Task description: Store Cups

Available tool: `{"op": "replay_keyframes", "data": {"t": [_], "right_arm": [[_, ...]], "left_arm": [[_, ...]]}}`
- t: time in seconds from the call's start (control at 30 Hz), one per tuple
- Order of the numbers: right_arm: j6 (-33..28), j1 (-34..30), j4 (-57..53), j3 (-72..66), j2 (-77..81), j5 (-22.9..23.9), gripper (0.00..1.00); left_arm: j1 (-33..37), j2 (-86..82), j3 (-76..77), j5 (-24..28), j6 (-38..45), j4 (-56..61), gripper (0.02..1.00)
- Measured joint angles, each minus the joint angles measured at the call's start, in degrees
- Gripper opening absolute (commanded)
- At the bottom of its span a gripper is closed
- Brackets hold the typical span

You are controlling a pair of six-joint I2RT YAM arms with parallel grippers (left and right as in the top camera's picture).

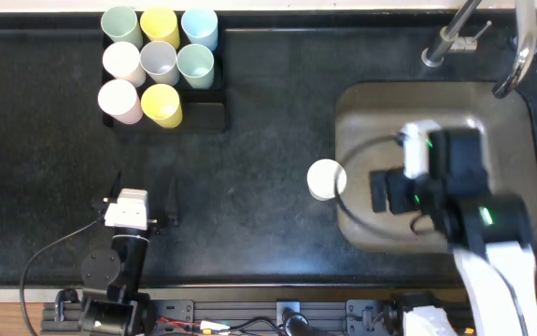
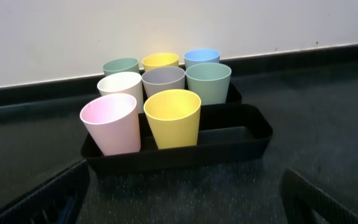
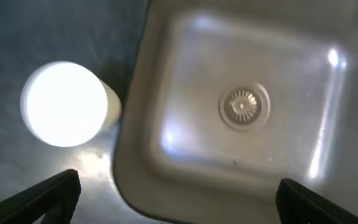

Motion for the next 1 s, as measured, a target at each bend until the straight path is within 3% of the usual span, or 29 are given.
{"op": "replay_keyframes", "data": {"t": [0.2,0.37,1.0], "right_arm": [[-3.7,3.5,2.8,0.6,13.5,2.2,0.998],[-5.0,5.5,0.2,6.6,21.8,0.7,0.998],[-10.1,8.3,-1.8,11.2,32.8,-2.6,0.996]], "left_arm": [[0.0,0.0,0.0,0.0,0.0,0.0,0.998],[0.0,0.0,0.0,0.0,0.0,0.0,0.998],[0.0,0.0,0.0,0.0,0.0,0.0,0.998]]}}
